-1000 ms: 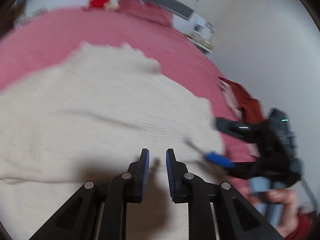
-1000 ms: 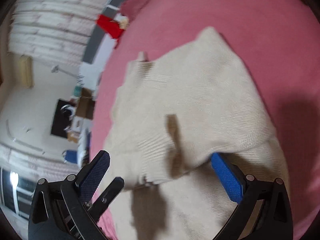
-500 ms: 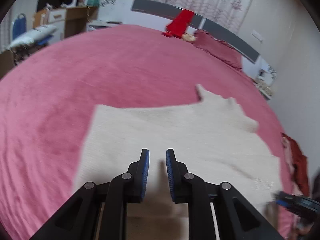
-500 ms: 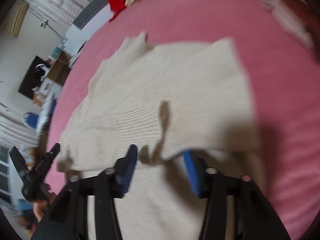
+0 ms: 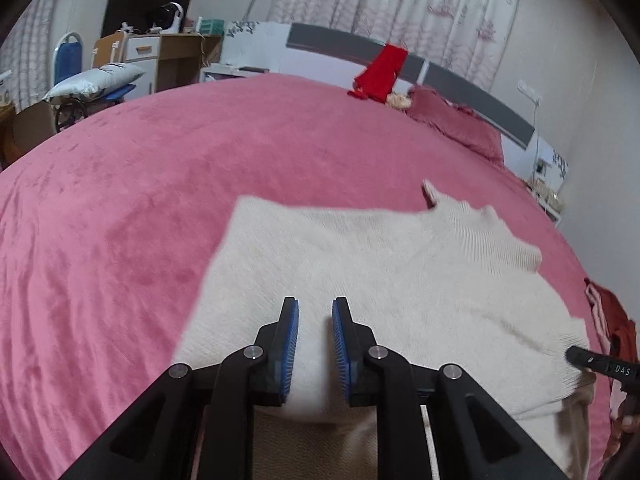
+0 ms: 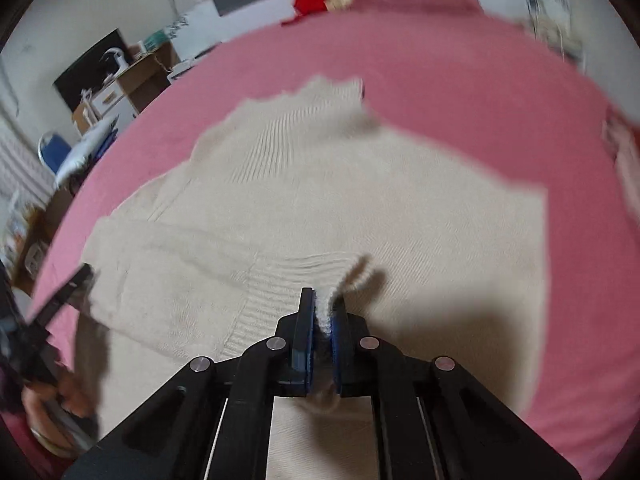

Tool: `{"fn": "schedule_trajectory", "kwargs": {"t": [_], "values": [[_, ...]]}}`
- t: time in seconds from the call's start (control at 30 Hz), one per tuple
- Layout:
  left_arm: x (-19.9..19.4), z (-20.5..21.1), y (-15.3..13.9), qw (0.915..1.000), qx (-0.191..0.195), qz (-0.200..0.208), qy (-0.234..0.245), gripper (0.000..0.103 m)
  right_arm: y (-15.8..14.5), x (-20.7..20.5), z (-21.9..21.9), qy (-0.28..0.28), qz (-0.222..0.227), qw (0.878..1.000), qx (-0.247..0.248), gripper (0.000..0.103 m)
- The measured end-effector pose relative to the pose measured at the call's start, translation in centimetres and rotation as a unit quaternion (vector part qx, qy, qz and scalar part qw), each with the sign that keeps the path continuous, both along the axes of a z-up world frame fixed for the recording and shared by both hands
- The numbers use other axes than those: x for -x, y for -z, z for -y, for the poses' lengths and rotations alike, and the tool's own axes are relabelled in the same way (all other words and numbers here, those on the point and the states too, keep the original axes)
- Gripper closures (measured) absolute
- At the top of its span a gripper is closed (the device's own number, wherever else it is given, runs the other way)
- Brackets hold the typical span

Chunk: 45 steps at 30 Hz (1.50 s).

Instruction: Fold clothes

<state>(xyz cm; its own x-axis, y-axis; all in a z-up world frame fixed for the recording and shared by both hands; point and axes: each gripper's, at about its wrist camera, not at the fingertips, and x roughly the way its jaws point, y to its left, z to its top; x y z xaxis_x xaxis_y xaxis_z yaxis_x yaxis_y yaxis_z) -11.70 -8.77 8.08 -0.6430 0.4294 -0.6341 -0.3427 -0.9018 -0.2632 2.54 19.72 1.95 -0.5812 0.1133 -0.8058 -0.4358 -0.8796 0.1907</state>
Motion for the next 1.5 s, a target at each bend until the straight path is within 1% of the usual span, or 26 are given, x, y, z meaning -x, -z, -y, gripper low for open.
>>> {"fn": "schedule_trajectory", "kwargs": {"t": [0.1,0.2,0.27,0.33,0.37,0.4,0.43,0.47,0.5,0.53,0.57,0.6,0.63,0.7,0.73,0.8,0.83,0.9,0.93,1.0,1.1,1.17,1.27,1.37,1.43,1.5], "values": [[0.7,0.4,0.0,0.9997,0.000,0.006,-0.023,0.086,-1.3,0.4,-2.5,0.022,0.010,0.998,-0.055,0.096],[1.5,0.6,1.0,0.9991,0.017,0.033,-0.023,0.086,0.3,0.9,-4.2,0.015,0.021,0.999,-0.038,0.095],[1.7,-0.2,1.3,0.9983,0.039,0.039,-0.019,0.086,1.8,1.0,-4.1,-0.004,0.032,0.998,-0.046,0.094],[1.2,-1.0,0.2,0.9990,0.042,0.014,-0.011,0.086,2.4,0.6,-4.0,-0.015,0.034,0.997,-0.068,0.088],[1.0,-1.4,-0.4,0.9991,0.042,0.000,-0.006,0.086,2.3,0.2,-4.0,-0.013,0.033,0.996,-0.087,0.079],[0.8,-1.9,-0.9,0.9989,0.044,-0.014,-0.002,0.086,1.7,-0.3,-4.1,0.019,0.041,0.991,-0.124,0.067],[0.7,-2.6,-1.2,0.9984,0.049,-0.026,0.005,0.086,0.9,-0.9,-4.3,0.059,0.048,0.985,-0.153,0.063],[0.7,-3.4,-1.4,0.9977,0.055,-0.036,0.015,0.086,0.0,-1.5,-4.3,0.089,0.042,0.981,-0.166,0.060],[0.6,-4.2,-1.6,0.9968,0.061,-0.045,0.025,0.086,-1.0,-2.3,-4.1,0.110,0.014,0.980,-0.167,0.059],[0.8,-5.1,-1.4,0.9958,0.070,-0.047,0.037,0.086,-1.9,-2.8,-3.5,0.110,-0.022,0.981,-0.160,0.059],[1.0,-6.1,-1.0,0.9946,0.080,-0.044,0.050,0.086,-2.8,-3.0,-2.3,0.089,-0.063,0.983,-0.149,0.055],[1.3,-7.1,-0.6,0.9932,0.090,-0.040,0.062,0.086,-3.2,-2.6,-1.0,0.053,-0.086,0.985,-0.138,0.048],[1.5,-7.8,-0.2,0.9916,0.103,-0.038,0.068,0.086,-2.7,-1.6,0.4,0.015,-0.082,0.987,-0.134,0.044],[2.3,-9.2,1.9,0.9829,0.165,-0.030,0.076,0.085,-1.7,0.4,3.1,-0.057,-0.072,0.987,-0.129,0.042],[2.2,-9.5,2.5,0.9782,0.183,-0.047,0.086,0.084,-0.6,1.2,3.9,-0.071,-0.046,0.985,-0.149,0.042],[2.0,-9.5,2.7,0.9747,0.190,-0.067,0.097,0.077,1.9,1.9,4.4,-0.080,0.013,0.978,-0.190,0.041],[2.2,-9.3,2.7,0.9756,0.184,-0.066,0.100,0.076,2.3,1.3,3.5,-0.064,0.009,0.979,-0.191,0.038],[2.8,-8.6,2.6,0.9802,0.158,-0.052,0.107,0.075,3.0,-0.1,1.7,-0.032,0.002,0.980,-0.194,0.019],[3.1,-8.2,2.5,0.9827,0.142,-0.042,0.111,0.075,3.3,-0.8,0.8,-0.015,-0.002,0.981,-0.191,0.015],[3.8,-7.2,2.2,0.9870,0.108,-0.020,0.118,0.075,3.0,-2.5,-2.2,0.043,-0.014,0.991,-0.126,0.014],[4.6,-5.4,1.4,0.9900,0.081,0.013,0.115,0.076,1.0,-6.1,-3.5,0.103,-0.016,0.987,-0.123,0.014],[4.0,-4.2,0.8,0.9918,0.090,0.016,0.089,0.076,-0.3,-8.4,-4.2,0.138,-0.019,0.983,-0.119,0.014],[1.3,-3.0,-0.3,0.9930,0.100,-0.014,0.062,0.077,-1.2,-10.3,-2.1,0.097,-0.063,0.990,-0.081,0.014],[-2.0,-3.1,0.0,0.9921,0.095,-0.021,0.080,0.077,-2.0,-12.2,0.0,0.055,-0.104,0.992,-0.044,0.014],[-4.0,-3.5,1.2,0.9905,0.101,-0.007,0.093,0.077,-0.5,-11.5,1.7,0.032,-0.082,0.995,-0.038,0.014],[-5.4,-3.7,1.9,0.9897,0.112,-0.013,0.087,0.077,1.3,-11.2,2.6,0.025,-0.035,0.998,-0.045,0.014]]}}
